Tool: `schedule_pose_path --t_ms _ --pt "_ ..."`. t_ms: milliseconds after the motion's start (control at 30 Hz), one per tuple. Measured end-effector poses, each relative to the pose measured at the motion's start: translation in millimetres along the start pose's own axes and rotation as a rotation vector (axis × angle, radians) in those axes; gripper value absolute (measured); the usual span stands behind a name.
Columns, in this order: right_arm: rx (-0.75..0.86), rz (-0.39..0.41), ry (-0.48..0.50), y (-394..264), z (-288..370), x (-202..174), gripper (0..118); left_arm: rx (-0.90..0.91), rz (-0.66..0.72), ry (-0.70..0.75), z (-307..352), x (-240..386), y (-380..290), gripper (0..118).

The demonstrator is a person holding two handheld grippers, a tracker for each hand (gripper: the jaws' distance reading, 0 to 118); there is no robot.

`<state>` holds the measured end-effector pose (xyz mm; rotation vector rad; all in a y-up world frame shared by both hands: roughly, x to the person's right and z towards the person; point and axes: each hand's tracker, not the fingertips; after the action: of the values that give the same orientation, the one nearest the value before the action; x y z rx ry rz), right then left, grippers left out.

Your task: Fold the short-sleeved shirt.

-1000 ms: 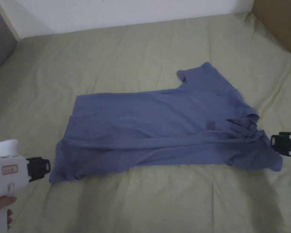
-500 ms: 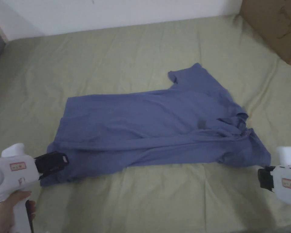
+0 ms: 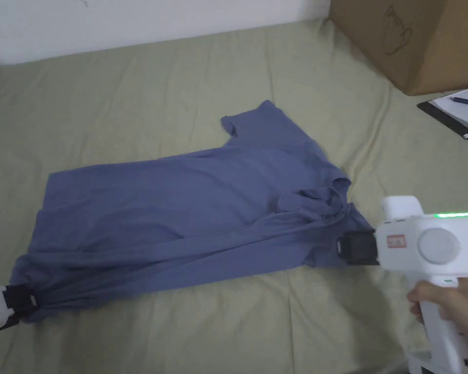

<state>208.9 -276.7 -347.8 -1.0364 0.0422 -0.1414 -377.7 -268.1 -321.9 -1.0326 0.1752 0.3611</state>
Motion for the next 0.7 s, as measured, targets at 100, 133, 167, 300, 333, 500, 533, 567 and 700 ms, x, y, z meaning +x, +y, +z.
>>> schedule_pose_path --t_ms 100,133,167,300,333,500,533,567,700 --pt "-0.153 0.023 -0.025 8.8 -38.3 -13.9 79 -0.007 -0.021 0.005 -6.0 -6.3 2.3 4" --pt "-0.142 0.059 -0.118 8.1 -40.8 -20.3 71 -0.008 -0.024 0.003 -6.3 -9.9 3.8 4" --pt "-0.108 0.1 -0.111 9.3 -34.1 -28.5 56 -0.009 -0.026 -0.002 -4.9 -12.4 5.1 4" --pt "-0.11 0.165 -0.07 13.0 -14.0 -46.4 7 -0.006 -0.042 -0.014 -5.1 -25.3 13.2 4" --pt "-0.131 0.187 -0.085 13.3 -15.3 -50.2 7 0.0 -0.049 -0.008 -2.6 -26.0 14.7 4" --pt "-0.079 0.123 -0.039 9.8 12.7 -34.5 7 0.023 -0.084 -0.04 29.6 -11.2 1.3 4" --pt "-0.066 0.11 -0.014 8.9 22.2 -27.8 7 0.025 -0.092 -0.047 35.6 -12.0 -1.5 4" --pt "-0.058 0.092 0.004 6.9 33.1 -20.2 7 0.026 -0.098 -0.048 42.4 -13.8 -5.2 4" --pt "-0.077 0.102 0.026 -20.7 64.4 3.9 7 0.015 -0.131 -0.047 68.5 -20.8 -44.1 4"
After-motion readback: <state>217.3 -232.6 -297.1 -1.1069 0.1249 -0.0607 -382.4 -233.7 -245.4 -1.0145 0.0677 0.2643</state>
